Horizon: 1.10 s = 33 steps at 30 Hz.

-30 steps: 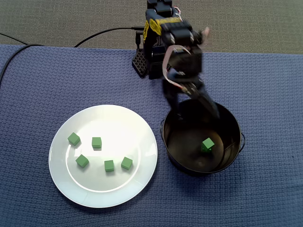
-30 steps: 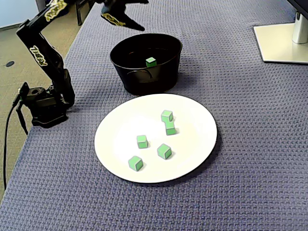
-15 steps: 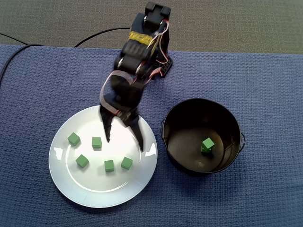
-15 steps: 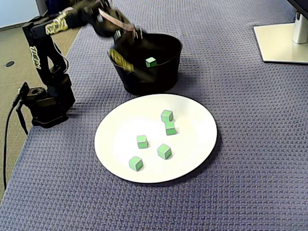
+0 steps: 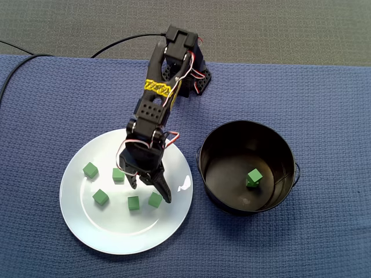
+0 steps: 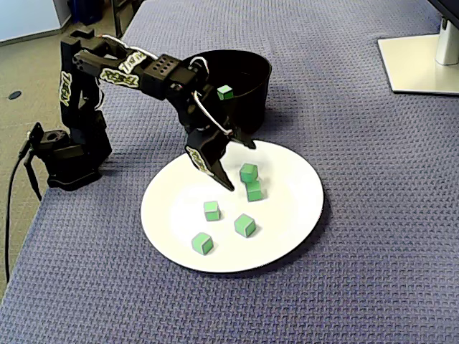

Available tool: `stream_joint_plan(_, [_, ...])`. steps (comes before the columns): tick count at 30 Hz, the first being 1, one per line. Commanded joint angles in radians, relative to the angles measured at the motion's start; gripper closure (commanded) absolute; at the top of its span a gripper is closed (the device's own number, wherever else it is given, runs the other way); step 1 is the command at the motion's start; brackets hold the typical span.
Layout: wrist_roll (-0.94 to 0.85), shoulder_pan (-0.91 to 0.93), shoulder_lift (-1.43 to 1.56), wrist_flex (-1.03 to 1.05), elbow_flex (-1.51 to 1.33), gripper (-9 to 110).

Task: Pick up the items on the white plate and put them in the black container.

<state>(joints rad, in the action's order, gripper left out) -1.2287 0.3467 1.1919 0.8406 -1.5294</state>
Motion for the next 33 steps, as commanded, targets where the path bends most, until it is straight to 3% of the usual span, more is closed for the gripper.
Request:
stream_joint_plan(1, [0.002,0.000,-0.021,-0.006,0.078,59])
stream_joint_plan(18, [0.034,-0.083,-0.092,-0.046,0.092,67])
stream_joint_plan(33, [0.067,-0.114,-0.106,-0.040,0.060,101])
